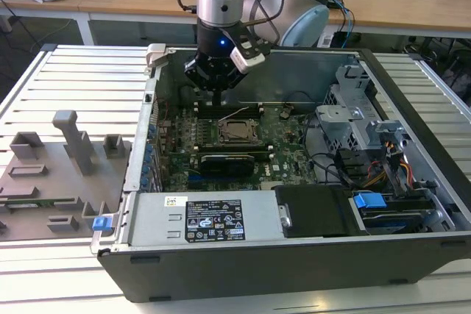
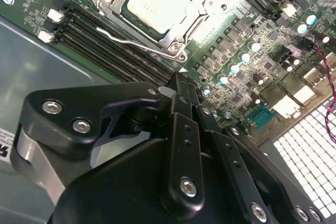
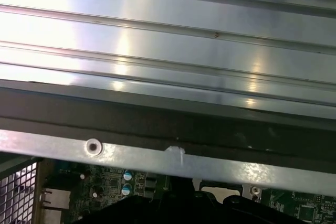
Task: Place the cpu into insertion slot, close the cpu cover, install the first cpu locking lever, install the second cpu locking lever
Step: 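Install the first cpu locking lever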
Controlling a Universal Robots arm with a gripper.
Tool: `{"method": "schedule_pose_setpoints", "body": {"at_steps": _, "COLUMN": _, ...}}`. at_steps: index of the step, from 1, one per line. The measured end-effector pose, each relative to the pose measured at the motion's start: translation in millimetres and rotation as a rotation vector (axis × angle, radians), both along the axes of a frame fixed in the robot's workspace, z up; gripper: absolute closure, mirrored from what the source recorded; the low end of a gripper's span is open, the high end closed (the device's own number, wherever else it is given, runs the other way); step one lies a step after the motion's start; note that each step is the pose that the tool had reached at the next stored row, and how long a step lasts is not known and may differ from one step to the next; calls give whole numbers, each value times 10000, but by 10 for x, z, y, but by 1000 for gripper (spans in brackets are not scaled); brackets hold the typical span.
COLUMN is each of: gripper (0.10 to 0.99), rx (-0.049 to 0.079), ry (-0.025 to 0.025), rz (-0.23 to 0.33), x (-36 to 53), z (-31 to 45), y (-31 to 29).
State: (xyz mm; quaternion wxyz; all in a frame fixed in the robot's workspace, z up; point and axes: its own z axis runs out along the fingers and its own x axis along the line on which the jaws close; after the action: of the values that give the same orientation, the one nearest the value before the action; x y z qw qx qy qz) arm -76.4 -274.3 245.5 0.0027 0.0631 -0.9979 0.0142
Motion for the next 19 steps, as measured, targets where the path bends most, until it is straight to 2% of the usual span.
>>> {"method": "schedule_pose_setpoints", "body": {"at_steps": 11, "gripper": 980, "rx": 0, "ry": 0, "rz": 0, "x": 0, "z": -107, "y": 0}}
{"method": "schedule_pose_setpoints", "body": {"at_steps": 15, "gripper": 980, "rx": 0, "ry": 1, "rz": -3, "x": 0, "z": -190, "y": 0}}
{"method": "schedule_pose_setpoints", "body": {"at_steps": 19, "gripper": 980, "rx": 19, "ry": 0, "rz": -28, "x": 10, "z": -223, "y": 0}}
